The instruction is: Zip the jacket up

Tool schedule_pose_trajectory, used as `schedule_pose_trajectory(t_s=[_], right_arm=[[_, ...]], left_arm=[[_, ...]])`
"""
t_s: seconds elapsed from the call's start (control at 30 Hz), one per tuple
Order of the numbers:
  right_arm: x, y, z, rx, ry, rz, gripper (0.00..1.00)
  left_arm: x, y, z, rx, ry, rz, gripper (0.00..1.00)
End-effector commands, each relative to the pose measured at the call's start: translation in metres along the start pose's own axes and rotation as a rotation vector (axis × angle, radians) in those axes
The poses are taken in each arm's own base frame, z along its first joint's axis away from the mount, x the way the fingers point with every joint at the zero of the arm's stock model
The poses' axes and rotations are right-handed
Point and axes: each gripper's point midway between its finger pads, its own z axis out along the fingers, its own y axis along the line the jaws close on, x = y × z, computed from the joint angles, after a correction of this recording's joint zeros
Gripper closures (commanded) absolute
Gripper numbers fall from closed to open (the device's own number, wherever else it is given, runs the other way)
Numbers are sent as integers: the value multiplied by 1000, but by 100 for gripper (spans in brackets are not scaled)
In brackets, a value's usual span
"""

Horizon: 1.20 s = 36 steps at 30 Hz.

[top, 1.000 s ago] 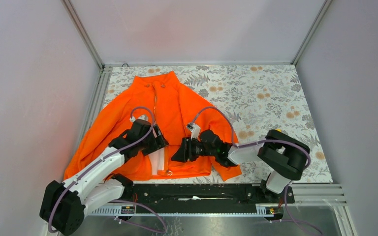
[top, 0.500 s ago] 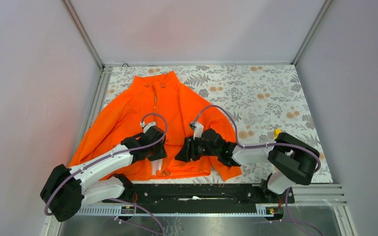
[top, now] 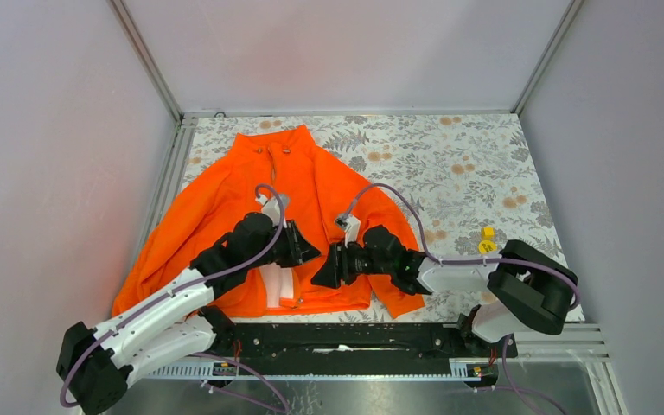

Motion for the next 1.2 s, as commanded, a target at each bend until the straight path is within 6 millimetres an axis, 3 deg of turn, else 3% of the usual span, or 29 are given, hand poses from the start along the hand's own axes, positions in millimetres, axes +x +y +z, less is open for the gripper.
schedule_pose_trajectory(t_s=[0.0,0.07,0.17,0.23,0.33,0.5,0.57,0.6,0.63,0.7,0.8,0.9,0.97,1.17], right_arm=[[-9,8,-9,-46,-45,3,46],[-7,5,-12,-33,-51,13,46],[-6,-2,-15,-4,-64,20,45],[-9,-6,-16,13,-67,28,45],[-15,-8,-15,22,-74,27,45],[-14,-9,-15,21,-80,56,46],[-11,-9,-16,18,-74,74,46],[-9,-9,-16,17,-68,81,46],[-7,-9,-15,12,-61,82,46],[-2,-5,-14,-24,-33,68,46],[-2,4,-10,-88,-16,25,46],[-4,16,-6,-153,3,-21,48],[-4,23,-6,-204,3,-50,50],[-11,34,-11,-238,-19,-66,53]], left_arm=[[-7,27,-5,-194,-12,-34,69],[-7,56,-10,-387,-3,-54,44],[7,83,-11,-563,74,-96,31],[19,99,-11,-661,119,-142,30],[32,119,-9,-779,135,-196,33],[29,130,1,-814,80,-217,42],[27,129,5,-804,72,-219,67],[25,125,7,-788,68,-221,82],[24,117,11,-738,77,-214,92],[20,89,24,-548,99,-163,99],[15,37,32,-228,119,-121,100],[8,-9,21,56,113,-67,100],[6,-29,11,184,105,-17,100],[7,-34,-3,248,91,29,100]])
